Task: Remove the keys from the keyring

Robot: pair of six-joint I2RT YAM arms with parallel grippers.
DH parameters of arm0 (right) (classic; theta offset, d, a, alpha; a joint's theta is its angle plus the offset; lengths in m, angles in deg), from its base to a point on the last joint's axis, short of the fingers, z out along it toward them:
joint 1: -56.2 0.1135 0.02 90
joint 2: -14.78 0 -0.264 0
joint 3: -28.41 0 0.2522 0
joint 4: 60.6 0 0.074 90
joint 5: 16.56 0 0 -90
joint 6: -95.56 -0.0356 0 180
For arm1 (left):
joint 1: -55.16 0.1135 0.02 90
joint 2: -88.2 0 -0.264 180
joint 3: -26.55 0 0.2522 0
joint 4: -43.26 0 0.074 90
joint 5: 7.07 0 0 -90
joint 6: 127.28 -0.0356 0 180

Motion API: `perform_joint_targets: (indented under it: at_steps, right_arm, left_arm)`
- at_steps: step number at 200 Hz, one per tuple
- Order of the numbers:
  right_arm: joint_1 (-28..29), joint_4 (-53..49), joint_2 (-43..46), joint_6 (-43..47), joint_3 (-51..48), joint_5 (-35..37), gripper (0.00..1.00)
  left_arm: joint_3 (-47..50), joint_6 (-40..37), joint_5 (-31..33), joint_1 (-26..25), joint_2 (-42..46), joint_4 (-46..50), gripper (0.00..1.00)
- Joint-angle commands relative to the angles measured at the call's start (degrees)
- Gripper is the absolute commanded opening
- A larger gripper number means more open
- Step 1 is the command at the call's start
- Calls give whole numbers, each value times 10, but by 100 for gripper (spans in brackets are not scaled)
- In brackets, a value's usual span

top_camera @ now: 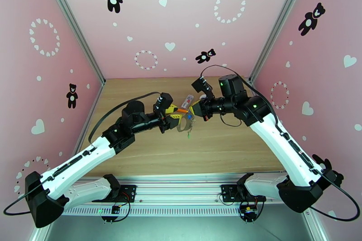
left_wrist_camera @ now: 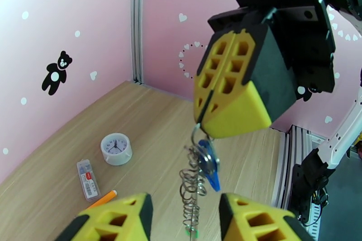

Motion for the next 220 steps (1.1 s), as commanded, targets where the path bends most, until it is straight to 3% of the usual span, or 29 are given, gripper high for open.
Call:
perform_joint_targets:
  at_steps: [1, 75, 116, 220]
  right_arm:
    - [1, 19, 3, 18, -7, -13, 0]
    - [2, 73, 6, 0, -47, -28, 0]
    - [2, 123, 20, -25, -86, -17, 0]
    - [2, 127, 52, 45, -120, -44, 0]
  left_arm:
    - [-20, 8, -51, -2, -13, 14, 44]
    - [-27, 14, -82, -2, -49, -10, 50]
    - [-1, 31, -40, -2, -55, -62, 52]
    - [50, -31, -21, -2, -4, -48, 44]
